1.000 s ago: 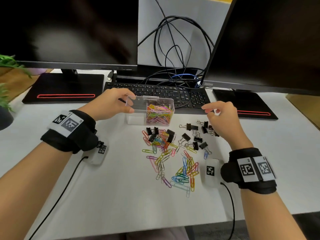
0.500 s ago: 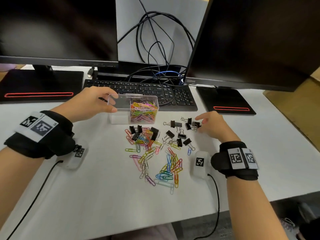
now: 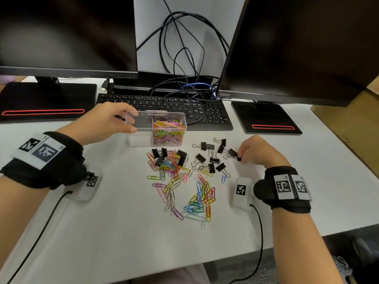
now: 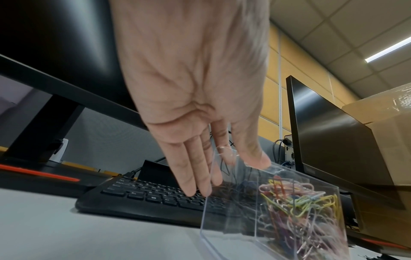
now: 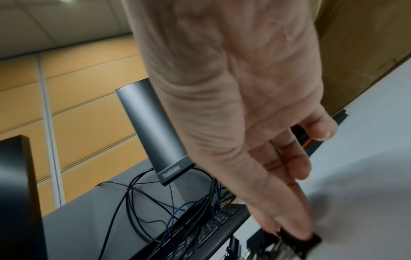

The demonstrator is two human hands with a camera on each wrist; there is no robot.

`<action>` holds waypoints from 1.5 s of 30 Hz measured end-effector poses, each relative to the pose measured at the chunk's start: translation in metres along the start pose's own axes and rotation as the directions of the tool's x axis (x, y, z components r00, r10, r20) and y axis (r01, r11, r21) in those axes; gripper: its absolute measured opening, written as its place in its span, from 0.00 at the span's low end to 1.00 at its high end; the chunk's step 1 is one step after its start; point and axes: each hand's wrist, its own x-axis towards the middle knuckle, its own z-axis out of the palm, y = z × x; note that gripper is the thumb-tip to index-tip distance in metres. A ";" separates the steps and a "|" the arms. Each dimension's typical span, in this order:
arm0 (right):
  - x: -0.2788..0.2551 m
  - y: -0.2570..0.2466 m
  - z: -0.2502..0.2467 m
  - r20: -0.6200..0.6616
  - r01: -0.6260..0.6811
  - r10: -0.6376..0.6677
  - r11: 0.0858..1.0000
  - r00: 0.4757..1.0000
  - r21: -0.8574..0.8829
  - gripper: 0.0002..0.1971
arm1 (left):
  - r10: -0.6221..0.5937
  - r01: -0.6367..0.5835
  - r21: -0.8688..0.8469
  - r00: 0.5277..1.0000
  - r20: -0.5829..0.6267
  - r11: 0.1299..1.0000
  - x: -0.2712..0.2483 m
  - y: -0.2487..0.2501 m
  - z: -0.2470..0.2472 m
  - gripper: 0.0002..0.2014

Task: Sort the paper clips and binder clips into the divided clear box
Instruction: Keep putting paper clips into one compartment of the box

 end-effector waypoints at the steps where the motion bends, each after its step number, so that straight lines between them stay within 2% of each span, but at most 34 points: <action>1: -0.001 0.000 -0.001 -0.012 0.014 -0.013 1.000 1.000 0.012 0.11 | 0.000 0.000 0.003 1.000 -0.001 1.000 0.000 0.000 0.000 0.20; 3: -0.001 -0.002 -0.002 -0.077 0.074 -0.066 0.992 0.995 0.102 0.09 | 0.000 0.000 0.011 1.000 0.002 1.000 0.000 0.000 0.000 0.20; 5: -0.003 -0.008 0.000 -0.147 0.193 -0.169 0.967 0.975 0.169 0.10 | 0.000 0.000 0.017 1.000 0.005 1.000 0.000 0.000 0.000 0.21; 7: -0.005 -0.015 0.004 -0.128 0.274 -0.254 0.945 0.959 0.181 0.12 | 0.002 -0.002 0.014 1.000 0.006 1.000 0.000 -0.001 0.000 0.21; 9: -0.003 -0.018 0.010 -0.074 0.299 -0.291 0.938 0.954 0.176 0.13 | 0.002 -0.002 0.005 1.000 0.005 1.000 0.000 -0.001 0.000 0.21; 11: 0.001 -0.016 0.015 -0.059 0.280 -0.274 0.949 0.960 0.146 0.12 | 0.004 -0.004 0.007 1.000 0.002 1.000 0.000 -0.001 0.000 0.21; 16: 0.007 -0.007 0.013 -0.116 0.194 -0.179 0.972 0.977 0.131 0.11 | 0.005 -0.005 0.006 1.000 0.006 1.000 0.000 -0.001 0.000 0.20; 19: 0.009 -0.011 0.013 -0.140 0.203 -0.185 0.971 0.973 0.127 0.19 | 0.007 -0.007 0.011 1.000 0.007 1.000 0.000 0.000 0.000 0.20; 21: 0.010 -0.014 0.017 -0.109 0.207 -0.197 0.974 0.974 0.091 0.23 | 0.009 -0.009 0.010 1.000 0.007 1.000 -0.001 0.000 0.000 0.20; 24: 0.010 -0.016 0.020 -0.076 0.222 -0.219 0.975 0.973 0.030 0.20 | 0.008 -0.008 0.009 1.000 0.008 1.000 0.000 0.000 0.000 0.20; 30: 0.007 -0.016 0.016 -0.119 0.180 -0.177 0.984 0.977 0.017 0.13 | 0.009 -0.009 0.003 1.000 0.002 1.000 0.001 -0.003 0.000 0.20; 33: 0.006 -0.020 0.016 -0.120 0.169 -0.162 0.984 0.979 0.051 0.18 | 0.006 -0.006 -0.001 1.000 0.002 1.000 0.002 -0.004 0.001 0.20; 36: 0.004 -0.025 0.018 -0.051 0.171 -0.168 0.983 0.984 0.064 0.32 | 0.010 -0.010 -0.013 1.000 0.003 1.000 0.002 -0.005 0.001 0.19; 38: 0.002 -0.027 0.019 -0.008 0.173 -0.172 0.984 0.985 0.042 0.36 | 0.011 -0.011 -0.017 1.000 0.003 1.000 0.002 -0.005 0.001 0.19; 45: -0.007 -0.034 0.020 0.090 0.216 -0.208 0.972 0.974 -0.093 0.34 | 0.010 -0.010 -0.021 1.000 0.008 1.000 0.002 -0.005 0.001 0.20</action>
